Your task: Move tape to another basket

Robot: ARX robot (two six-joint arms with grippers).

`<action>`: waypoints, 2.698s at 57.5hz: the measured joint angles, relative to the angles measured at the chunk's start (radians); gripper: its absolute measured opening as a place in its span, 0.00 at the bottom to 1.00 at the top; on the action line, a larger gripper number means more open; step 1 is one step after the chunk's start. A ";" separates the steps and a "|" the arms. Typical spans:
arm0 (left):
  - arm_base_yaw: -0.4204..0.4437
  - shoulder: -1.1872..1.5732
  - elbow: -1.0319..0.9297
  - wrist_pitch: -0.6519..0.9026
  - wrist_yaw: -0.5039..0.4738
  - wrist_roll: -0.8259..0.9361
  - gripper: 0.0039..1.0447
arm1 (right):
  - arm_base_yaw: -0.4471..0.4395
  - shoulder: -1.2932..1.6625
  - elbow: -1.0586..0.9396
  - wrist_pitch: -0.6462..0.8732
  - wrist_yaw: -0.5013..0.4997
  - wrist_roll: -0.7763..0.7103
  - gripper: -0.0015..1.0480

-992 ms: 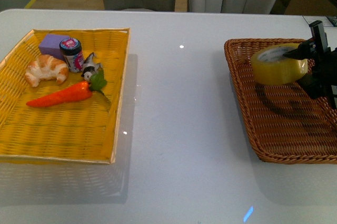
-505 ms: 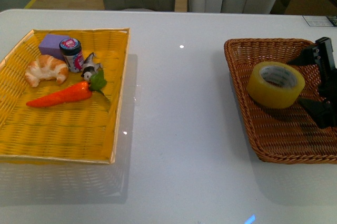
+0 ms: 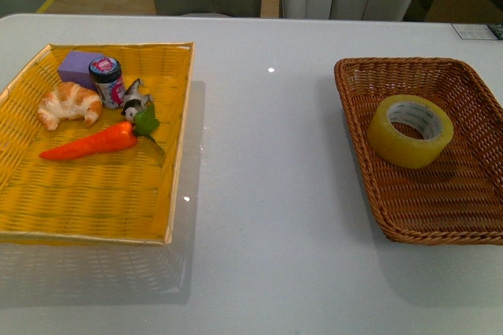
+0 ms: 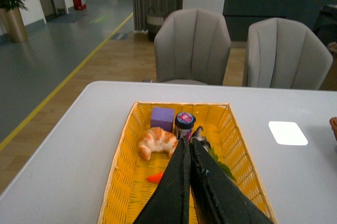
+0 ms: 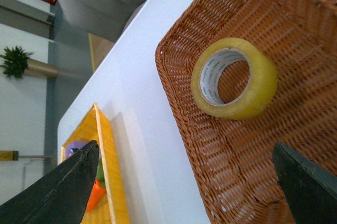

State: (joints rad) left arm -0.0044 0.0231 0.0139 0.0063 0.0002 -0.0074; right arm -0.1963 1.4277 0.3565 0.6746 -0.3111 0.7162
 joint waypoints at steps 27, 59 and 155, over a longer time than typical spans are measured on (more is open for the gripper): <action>0.000 -0.008 0.000 -0.006 0.000 0.000 0.01 | 0.158 -0.631 -0.332 0.082 0.300 -0.699 0.01; 0.000 -0.008 0.000 -0.006 0.000 0.000 0.01 | 0.193 -1.012 -0.334 -0.261 0.308 -0.710 0.02; 0.000 -0.008 0.000 -0.006 0.000 0.000 0.90 | 0.194 -1.422 -0.334 -0.673 0.312 -0.711 0.93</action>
State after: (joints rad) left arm -0.0040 0.0151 0.0139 -0.0002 -0.0002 -0.0078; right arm -0.0021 0.0059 0.0227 0.0013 0.0006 0.0051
